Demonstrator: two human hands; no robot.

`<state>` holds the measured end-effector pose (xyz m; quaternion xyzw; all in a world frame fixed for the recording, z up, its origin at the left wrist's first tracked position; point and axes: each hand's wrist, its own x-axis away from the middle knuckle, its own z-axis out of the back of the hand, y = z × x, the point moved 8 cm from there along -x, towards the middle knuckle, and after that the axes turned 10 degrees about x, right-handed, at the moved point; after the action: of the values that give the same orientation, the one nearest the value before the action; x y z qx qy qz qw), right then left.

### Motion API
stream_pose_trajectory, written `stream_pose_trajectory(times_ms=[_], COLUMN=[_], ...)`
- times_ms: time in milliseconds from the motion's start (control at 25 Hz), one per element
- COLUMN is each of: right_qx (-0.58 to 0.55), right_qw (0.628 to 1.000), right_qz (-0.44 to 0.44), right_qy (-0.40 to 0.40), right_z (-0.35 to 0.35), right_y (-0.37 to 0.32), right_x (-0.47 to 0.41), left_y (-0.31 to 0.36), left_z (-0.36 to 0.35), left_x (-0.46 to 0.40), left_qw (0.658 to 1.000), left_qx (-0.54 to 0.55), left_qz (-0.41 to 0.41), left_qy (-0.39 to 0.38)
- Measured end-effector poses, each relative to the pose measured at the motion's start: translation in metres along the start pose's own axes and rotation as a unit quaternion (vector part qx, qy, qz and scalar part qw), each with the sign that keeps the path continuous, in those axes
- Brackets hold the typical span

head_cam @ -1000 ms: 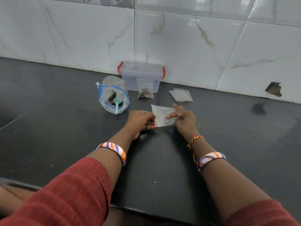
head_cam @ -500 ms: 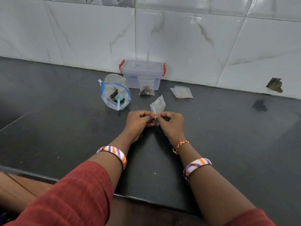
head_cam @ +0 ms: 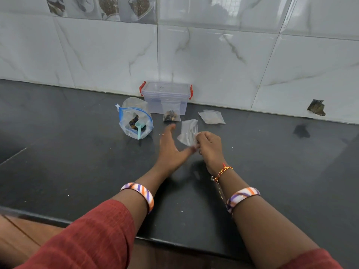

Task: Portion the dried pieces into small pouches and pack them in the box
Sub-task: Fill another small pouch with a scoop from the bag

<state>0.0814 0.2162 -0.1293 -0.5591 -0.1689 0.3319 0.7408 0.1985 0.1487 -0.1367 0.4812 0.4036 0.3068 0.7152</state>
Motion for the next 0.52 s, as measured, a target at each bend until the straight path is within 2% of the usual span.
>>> stream_pose_trajectory(times_ms=[80, 160, 240, 320, 360, 440, 520], right_qx=[-0.002, 0.019, 0.033, 0.082, 0.139, 0.275, 0.355], right_qw=[0.999, 0.994, 0.992, 0.98, 0.961, 0.897, 0.845], right_qz=[0.016, 0.04, 0.08, 0.177, 0.234, 0.332, 0.378], right_qy=[-0.049, -0.1, -0.096, -0.045, -0.05, -0.101, -0.132], right_z=[0.008, 0.013, 0.022, 0.036, 0.036, 0.02, 0.005], right_y=[-0.022, -0.044, -0.064, -0.085, -0.096, -0.108, -0.11], right_x=[0.001, 0.003, 0.004, 0.005, 0.007, 0.014, 0.018], left_y=[0.023, 0.051, 0.071, 0.077, 0.08, 0.091, 0.099], left_z=[-0.012, -0.013, -0.011, -0.009, -0.009, -0.01, -0.008], left_x=[-0.004, -0.012, -0.023, -0.032, -0.033, -0.029, -0.022], left_qw=[0.985, 0.971, 0.966, 0.968, 0.969, 0.967, 0.962], left_qx=[-0.123, -0.17, -0.192, -0.193, -0.179, -0.139, -0.134], left_qz=[-0.096, -0.161, -0.169, -0.13, -0.106, -0.085, -0.076], left_qy=[-0.069, -0.055, -0.048, -0.093, -0.132, -0.196, -0.227])
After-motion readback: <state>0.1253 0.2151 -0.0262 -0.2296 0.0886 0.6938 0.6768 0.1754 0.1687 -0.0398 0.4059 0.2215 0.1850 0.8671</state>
